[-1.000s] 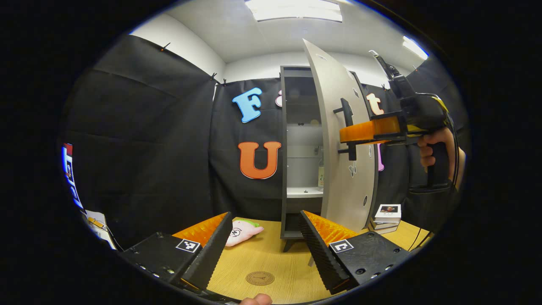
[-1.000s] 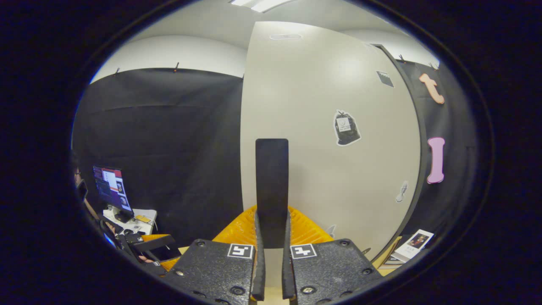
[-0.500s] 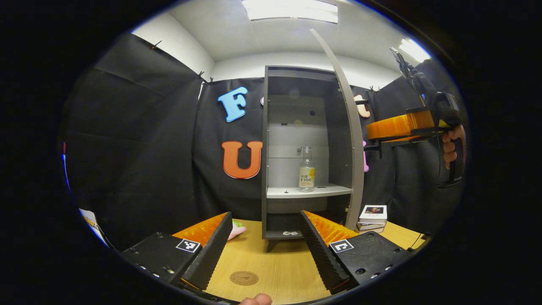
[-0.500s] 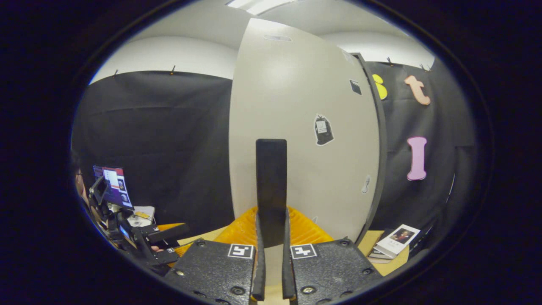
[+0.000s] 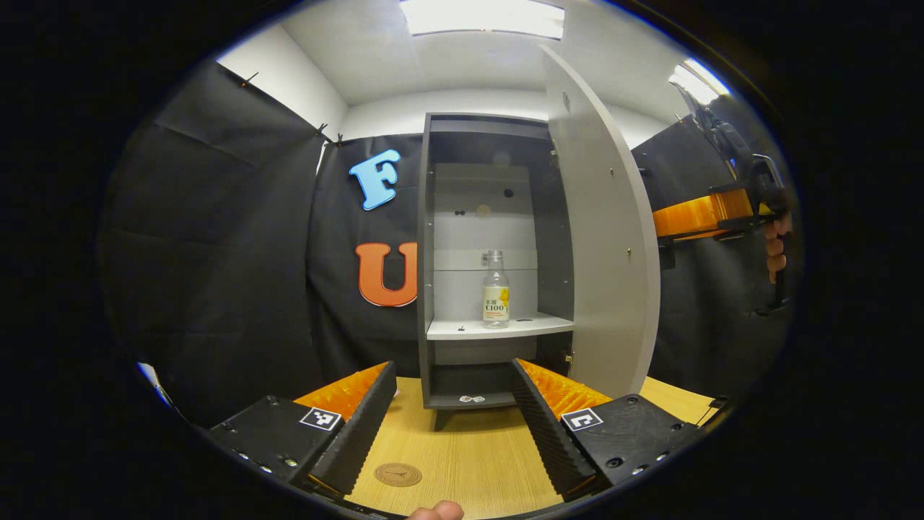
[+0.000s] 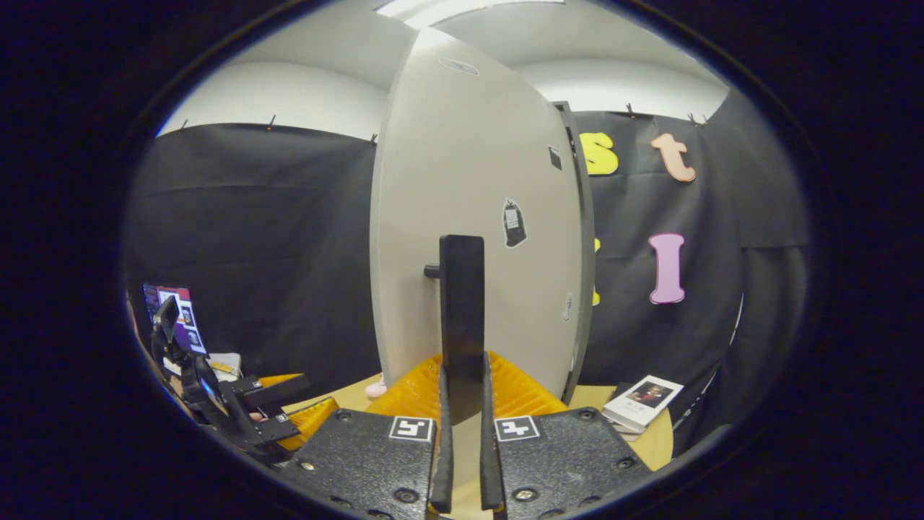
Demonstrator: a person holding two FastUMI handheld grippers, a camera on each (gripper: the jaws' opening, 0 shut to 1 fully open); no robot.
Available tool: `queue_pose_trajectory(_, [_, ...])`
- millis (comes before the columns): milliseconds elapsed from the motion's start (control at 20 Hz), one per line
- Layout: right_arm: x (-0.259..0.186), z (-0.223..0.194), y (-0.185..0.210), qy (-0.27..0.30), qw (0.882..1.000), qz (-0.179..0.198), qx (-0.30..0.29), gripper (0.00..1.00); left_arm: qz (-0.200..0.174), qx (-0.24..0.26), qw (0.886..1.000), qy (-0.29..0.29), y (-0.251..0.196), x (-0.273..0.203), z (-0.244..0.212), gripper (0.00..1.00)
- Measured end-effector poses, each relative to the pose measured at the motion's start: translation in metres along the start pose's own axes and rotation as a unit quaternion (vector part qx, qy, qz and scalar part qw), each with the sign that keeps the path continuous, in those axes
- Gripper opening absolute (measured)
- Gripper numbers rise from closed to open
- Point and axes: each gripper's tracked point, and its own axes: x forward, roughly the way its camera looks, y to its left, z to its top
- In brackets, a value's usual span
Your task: Open the cabinet door with the right hand, grasp the bottle in the cabinet with the left hand and place it on the coaster, then close the cabinet door with the right hand.
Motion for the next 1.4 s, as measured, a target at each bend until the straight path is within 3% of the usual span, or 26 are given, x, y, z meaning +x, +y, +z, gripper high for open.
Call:
queue_pose_trajectory(300, [-0.018,0.001,-0.036,-0.007,0.998,-0.065,-0.002,0.17,-0.019,0.006,1.000,-0.002,-0.022,-0.001,0.001,0.95])
queue_pose_trajectory(850, [-0.042,0.001,-0.106,-0.012,0.985,-0.173,0.001,0.05,-0.037,0.014,0.999,0.000,-0.039,0.001,0.001,0.95])
queue_pose_trajectory(1050, [-0.038,0.004,-0.102,-0.015,0.989,-0.147,0.018,0.04,-0.039,0.021,0.999,0.004,-0.041,0.004,-0.002,0.95])
queue_pose_trajectory(1200, [-0.037,0.004,-0.107,-0.014,0.987,-0.158,-0.013,0.04,-0.033,0.025,0.999,0.002,-0.037,0.004,-0.002,0.95])
queue_pose_trajectory(1250, [-0.037,0.004,-0.108,-0.016,0.987,-0.162,-0.016,0.04,-0.031,0.025,0.999,0.002,-0.036,0.005,-0.003,1.00])
queue_pose_trajectory(1400, [-0.036,0.000,-0.105,-0.019,0.988,-0.152,0.003,0.04,-0.021,0.025,0.999,0.002,-0.032,0.004,-0.003,0.96])
